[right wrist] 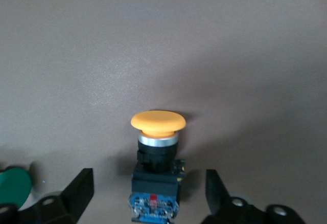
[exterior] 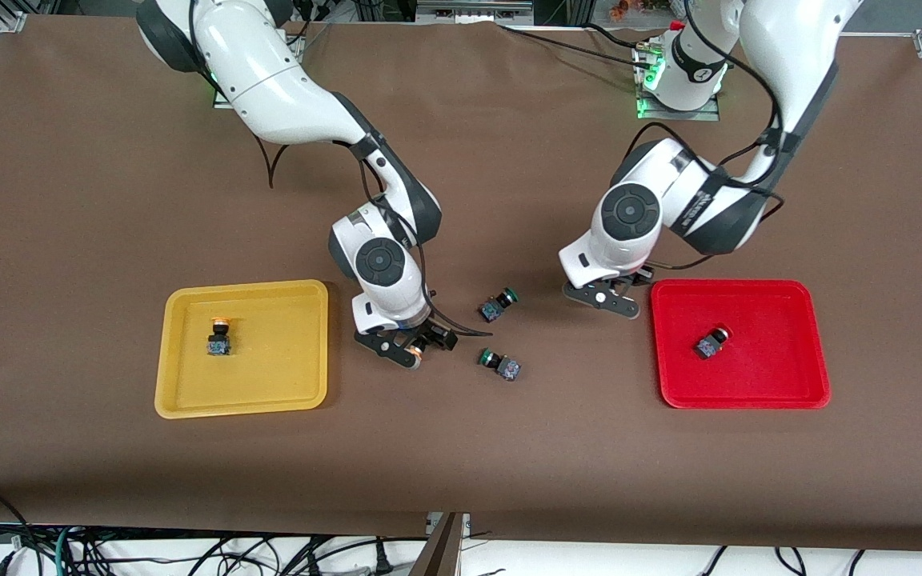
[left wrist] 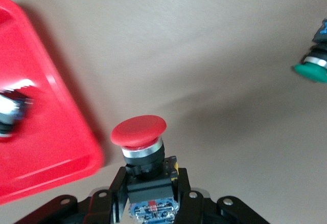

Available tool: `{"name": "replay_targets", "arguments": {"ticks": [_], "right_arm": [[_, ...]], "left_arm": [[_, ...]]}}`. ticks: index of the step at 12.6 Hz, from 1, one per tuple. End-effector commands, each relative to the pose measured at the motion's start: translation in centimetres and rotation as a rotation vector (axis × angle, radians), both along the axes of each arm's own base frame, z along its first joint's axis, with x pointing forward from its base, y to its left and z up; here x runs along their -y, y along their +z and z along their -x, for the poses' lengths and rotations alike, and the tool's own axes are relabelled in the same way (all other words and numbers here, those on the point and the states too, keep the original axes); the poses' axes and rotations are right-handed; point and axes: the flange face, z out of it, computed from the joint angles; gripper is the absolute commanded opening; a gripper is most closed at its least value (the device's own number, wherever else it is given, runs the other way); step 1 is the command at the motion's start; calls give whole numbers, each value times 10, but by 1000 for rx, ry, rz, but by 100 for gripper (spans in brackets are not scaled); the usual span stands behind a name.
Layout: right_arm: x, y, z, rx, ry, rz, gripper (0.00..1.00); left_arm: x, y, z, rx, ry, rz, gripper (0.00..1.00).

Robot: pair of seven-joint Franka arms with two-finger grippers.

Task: Place red and yellow buttons in trays
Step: 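Grasp the second orange and red buttons with the right and left grippers, then carry the buttons to the yellow and red trays with both grippers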

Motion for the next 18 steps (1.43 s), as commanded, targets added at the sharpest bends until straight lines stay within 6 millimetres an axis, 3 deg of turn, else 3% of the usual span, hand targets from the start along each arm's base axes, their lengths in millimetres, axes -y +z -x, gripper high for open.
{"name": "replay_targets", "arguments": {"ticks": [1,2,5,6,7,8,10,12,16,17,18], "right_arm": [[-5,-1,-7,25,-5,2,20],[-5,-1,-7,24,0,4,0],[8,17,-12,-16,5,48,0],[16,29,-12,-58,19,88,0],[31,53,-18,-81,70,119,0],[58,71,-30,-107,133,130,0],[118,87,-49,-177,244,151,0],[167,84,-59,-261,311,166,0],[252,48,-70,-330,392,135,0],[261,42,-70,-343,387,99,0],[261,36,-67,-349,378,75,0]], "left_arm": [[-70,22,-39,-34,-118,17,17],[-102,21,-49,-47,-153,33,17],[-191,-12,-73,-68,-228,94,18],[-221,-30,-79,-67,-248,110,19],[-243,-47,-84,-56,-292,131,20],[-253,-59,-89,-27,-341,148,20],[-285,-93,-97,25,-410,111,22],[-286,-98,-100,49,-446,113,24],[-294,-97,-101,50,-486,70,25],[-305,-100,-101,56,-474,66,28],[-311,-101,-102,71,-478,69,40]]}}
